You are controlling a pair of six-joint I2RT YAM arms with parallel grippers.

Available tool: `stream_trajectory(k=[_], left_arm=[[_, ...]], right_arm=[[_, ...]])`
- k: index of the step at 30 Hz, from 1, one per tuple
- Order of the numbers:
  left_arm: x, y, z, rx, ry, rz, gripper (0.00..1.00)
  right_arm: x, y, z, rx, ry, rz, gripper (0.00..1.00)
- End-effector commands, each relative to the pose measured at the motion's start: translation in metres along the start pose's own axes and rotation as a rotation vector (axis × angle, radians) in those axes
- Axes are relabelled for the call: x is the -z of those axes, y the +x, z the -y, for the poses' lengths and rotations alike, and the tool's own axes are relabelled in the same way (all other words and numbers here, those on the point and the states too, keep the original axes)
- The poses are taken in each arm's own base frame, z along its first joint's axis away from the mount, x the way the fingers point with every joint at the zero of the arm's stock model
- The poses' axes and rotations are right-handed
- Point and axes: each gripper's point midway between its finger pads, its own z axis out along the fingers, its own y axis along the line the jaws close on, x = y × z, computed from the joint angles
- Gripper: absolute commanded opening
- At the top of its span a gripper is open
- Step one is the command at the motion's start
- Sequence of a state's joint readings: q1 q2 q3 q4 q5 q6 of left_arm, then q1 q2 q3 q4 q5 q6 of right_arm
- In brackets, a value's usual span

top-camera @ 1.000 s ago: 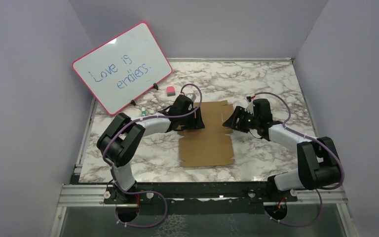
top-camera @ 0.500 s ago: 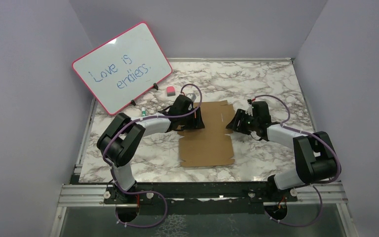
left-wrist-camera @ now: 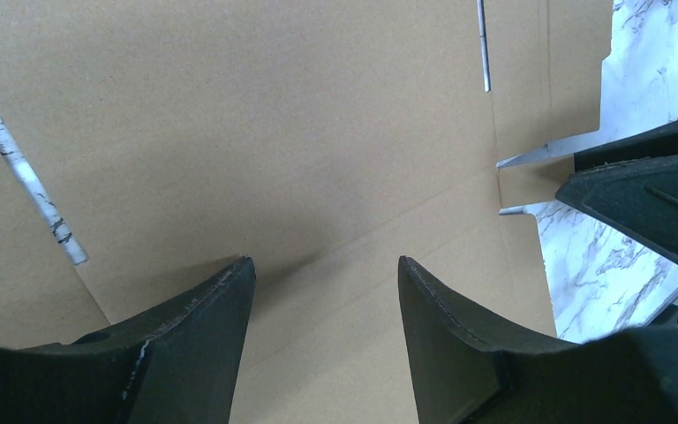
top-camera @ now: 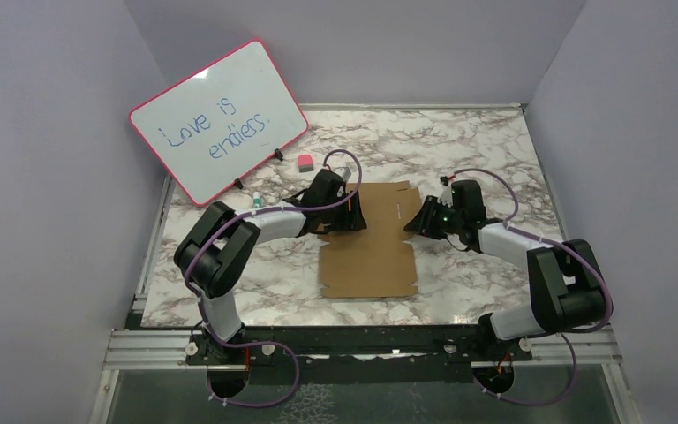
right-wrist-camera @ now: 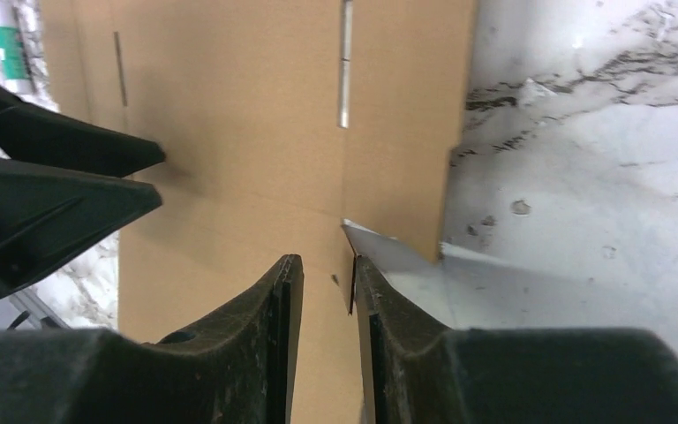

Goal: Fold the paper box

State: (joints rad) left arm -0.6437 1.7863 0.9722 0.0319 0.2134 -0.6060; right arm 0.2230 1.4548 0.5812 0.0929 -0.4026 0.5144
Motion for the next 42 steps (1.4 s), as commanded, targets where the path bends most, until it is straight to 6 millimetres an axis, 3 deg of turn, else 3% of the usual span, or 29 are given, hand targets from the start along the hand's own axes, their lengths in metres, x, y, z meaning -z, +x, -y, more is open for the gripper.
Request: stream_trajectory(k=[1, 15, 22, 29, 36, 42], left_arm=[[-0.008, 0.031, -0.017, 0.020, -0.045, -0.093, 0.63], [-0.010, 0.035, -0.017, 0.025, -0.042, -0.108, 0.63], [0.002, 0.009, 0.000, -0.016, -0.006, -0.046, 0.63], [0.038, -0.046, 0.007, -0.050, -0.010, 0.079, 0.66], [0.086, -0.089, -0.029, 0.018, -0.051, 0.182, 0.67], [0.102, -0.099, -0.076, 0.103, -0.092, 0.183, 0.67]], right_arm=[[0.008, -0.010, -0.026, 0.039, -0.063, -0.005, 0.32], [-0.005, 0.003, -0.029, 0.152, 0.129, -0.048, 0.34], [0.009, -0.029, -0.040, 0.230, 0.155, 0.034, 0.43], [0.017, -0.060, -0.061, 0.313, 0.130, 0.096, 0.52], [0.016, -0.072, -0.089, 0.382, 0.026, 0.089, 0.60], [0.009, -0.078, -0.109, 0.436, -0.072, 0.089, 0.70]])
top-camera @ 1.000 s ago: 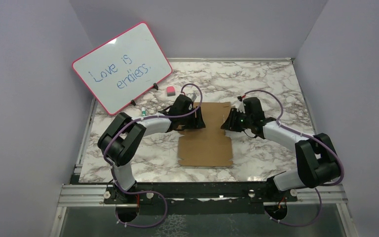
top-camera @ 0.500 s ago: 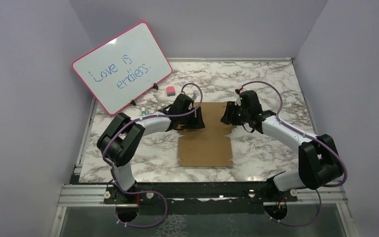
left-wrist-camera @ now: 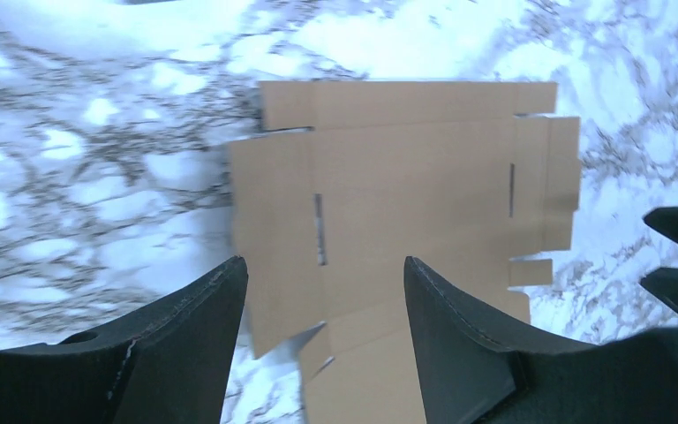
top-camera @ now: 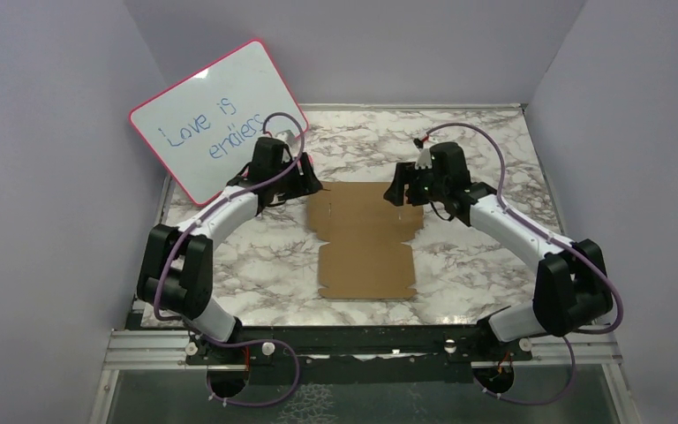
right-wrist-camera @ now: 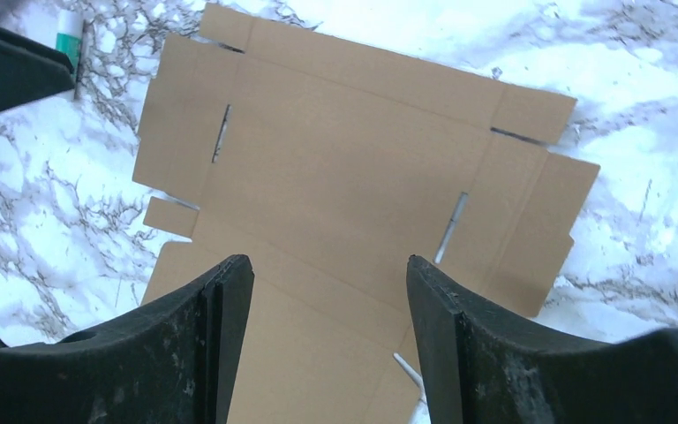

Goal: Fold the paper box

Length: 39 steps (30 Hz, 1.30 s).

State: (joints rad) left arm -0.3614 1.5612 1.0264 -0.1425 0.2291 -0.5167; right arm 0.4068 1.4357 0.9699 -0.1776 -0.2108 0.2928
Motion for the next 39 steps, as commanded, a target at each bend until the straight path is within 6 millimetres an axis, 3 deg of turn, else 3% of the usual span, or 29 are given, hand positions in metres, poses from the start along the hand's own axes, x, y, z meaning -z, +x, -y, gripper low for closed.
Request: stream_trajectory(k=[1, 7, 17, 25, 31, 39], left_arm=[[0.008, -0.001, -0.026, 0.040, -0.007, -0.053, 0.67], [-0.003, -0.002, -0.033, 0.079, 0.051, -0.128, 0.66], [-0.038, 0.007, -0.053, 0.104, 0.078, -0.270, 0.58], [-0.053, 0.015, -0.061, 0.068, 0.098, -0.326, 0.37], [-0.055, 0.020, -0.057, 0.061, 0.142, -0.342, 0.27], [-0.055, 0.021, -0.051, 0.034, 0.193, -0.346, 0.09]], right_arm=[[-0.007, -0.009, -0.016, 0.057, -0.095, -0.003, 0.71], [-0.014, -0.020, -0.026, 0.109, -0.157, 0.010, 0.83], [-0.024, -0.025, -0.045, 0.170, -0.283, 0.000, 0.84], [-0.038, -0.036, -0.048, 0.215, -0.314, -0.010, 0.85], [-0.052, -0.037, -0.049, 0.291, -0.354, -0.028, 0.84], [-0.065, -0.035, -0.059, 0.543, -0.511, -0.028, 0.84]])
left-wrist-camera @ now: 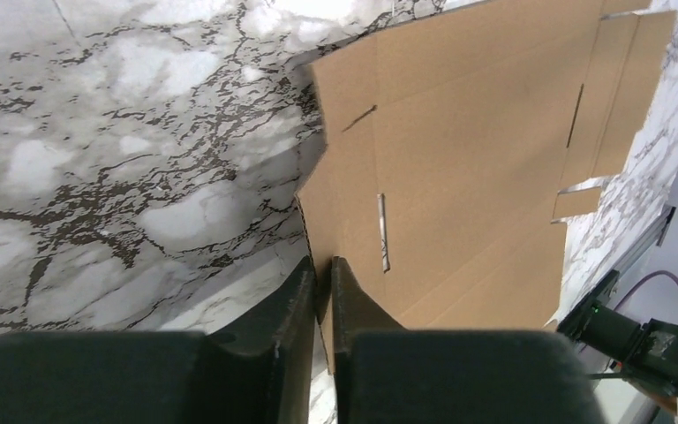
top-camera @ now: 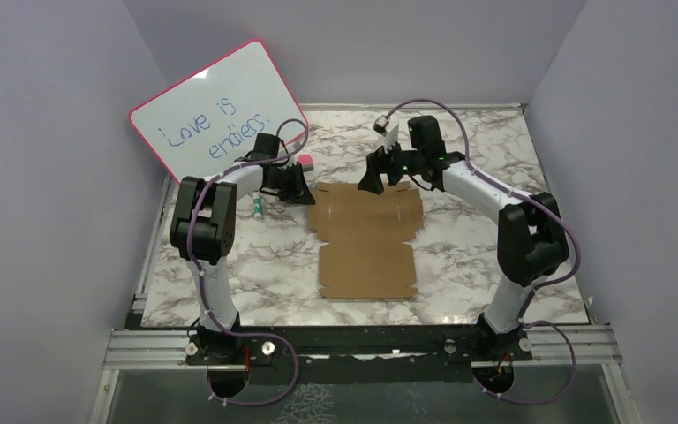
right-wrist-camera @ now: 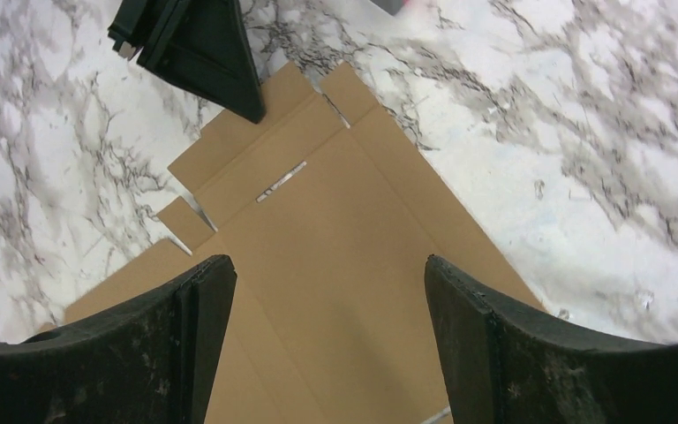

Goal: Fold the paper box

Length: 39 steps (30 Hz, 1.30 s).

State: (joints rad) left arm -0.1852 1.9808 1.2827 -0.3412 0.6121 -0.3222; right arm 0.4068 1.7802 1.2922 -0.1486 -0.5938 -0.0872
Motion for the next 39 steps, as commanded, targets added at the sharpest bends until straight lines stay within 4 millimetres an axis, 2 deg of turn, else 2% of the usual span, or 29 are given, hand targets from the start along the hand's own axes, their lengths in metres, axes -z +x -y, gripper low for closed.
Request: stream_trajectory(k=[1, 5, 10, 16, 19, 22, 27, 35, 36, 39], left_arm=[[0.003, -0.008, 0.011, -0.066, 0.057, 0.009, 0.07], [0.012, -0.013, 0.015, -0.128, 0.051, 0.037, 0.01], [0.025, -0.019, 0.021, -0.206, 0.031, 0.079, 0.00], [0.033, -0.021, 0.027, -0.266, 0.023, 0.106, 0.00], [0.036, -0.022, 0.031, -0.286, 0.026, 0.117, 0.00], [0.039, -0.022, 0.034, -0.302, 0.031, 0.126, 0.00], [0.043, -0.023, 0.039, -0.326, 0.039, 0.139, 0.00], [0.047, -0.023, 0.043, -0.344, 0.042, 0.159, 0.00], [0.047, -0.023, 0.043, -0.344, 0.042, 0.160, 0.00], [0.046, -0.023, 0.042, -0.341, 0.043, 0.158, 0.00]], right_arm=[[-0.007, -0.004, -0.010, 0.192, -0.137, -0.011, 0.84], [-0.013, -0.003, 0.000, 0.254, -0.162, -0.066, 0.84], [-0.016, -0.009, 0.014, 0.272, -0.190, -0.103, 0.84], [-0.020, -0.003, 0.028, 0.280, -0.221, -0.149, 0.81], [-0.021, -0.001, 0.035, 0.269, -0.235, -0.144, 0.75], [-0.024, 0.001, 0.039, 0.273, -0.246, -0.147, 0.63], [-0.033, 0.012, 0.046, 0.262, -0.274, -0.169, 0.61], [-0.046, 0.030, 0.045, 0.206, -0.354, -0.185, 0.57], [-0.047, 0.037, 0.040, 0.186, -0.392, -0.193, 0.51], [-0.047, 0.039, 0.038, 0.181, -0.406, -0.194, 0.42]])
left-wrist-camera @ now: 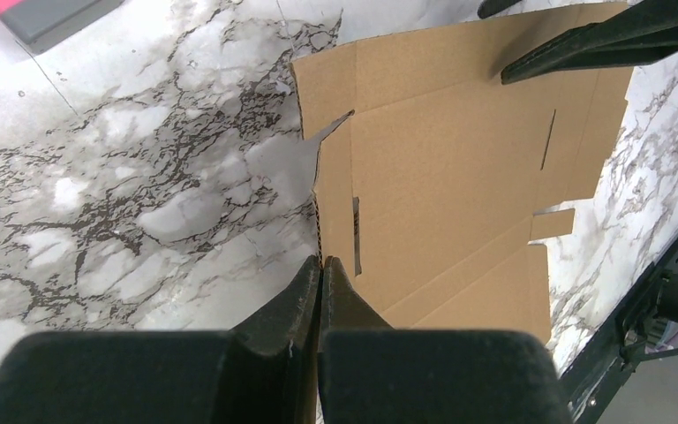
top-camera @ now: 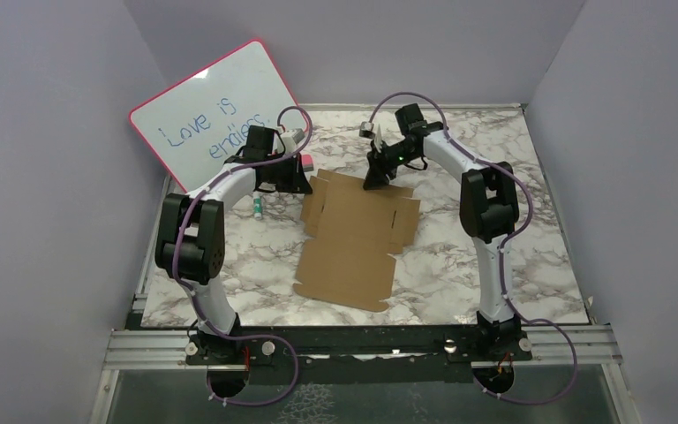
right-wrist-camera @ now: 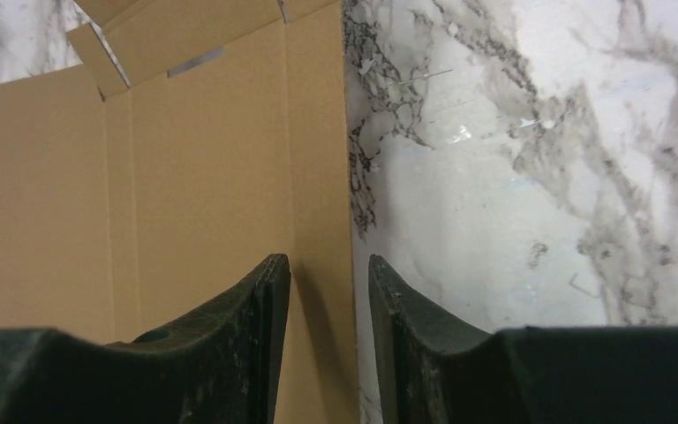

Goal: Fold the paper box

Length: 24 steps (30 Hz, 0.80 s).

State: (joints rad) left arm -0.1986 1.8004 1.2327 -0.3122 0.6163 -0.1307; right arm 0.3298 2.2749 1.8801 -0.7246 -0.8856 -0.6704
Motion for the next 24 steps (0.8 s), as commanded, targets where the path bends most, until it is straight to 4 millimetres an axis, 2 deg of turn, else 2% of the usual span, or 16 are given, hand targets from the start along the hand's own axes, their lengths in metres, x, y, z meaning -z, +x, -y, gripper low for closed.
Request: stream_trajectory(k=[1, 6, 11, 18, 24], left_arm=[[0.005, -0.009, 0.005, -0.048, 0.001, 0.038, 0.00], [0.005, -0.009, 0.005, -0.044, 0.001, 0.037, 0.00], [0.002, -0.008, 0.003, -0.030, -0.004, 0.033, 0.00], [-0.004, -0.006, -0.005, 0.025, -0.030, 0.022, 0.00], [-0.010, -0.003, -0.013, 0.098, -0.046, 0.018, 0.04]], right_arm=[[-0.002, -0.001, -0.010, -0.017, -0.075, 0.022, 0.38], [-0.002, 0.000, -0.012, -0.030, -0.091, 0.016, 0.15], [0.004, -0.001, -0.014, -0.010, -0.071, 0.000, 0.01], [0.025, -0.009, -0.019, 0.071, 0.030, -0.003, 0.01], [0.044, -0.021, -0.026, 0.162, 0.119, 0.023, 0.01]])
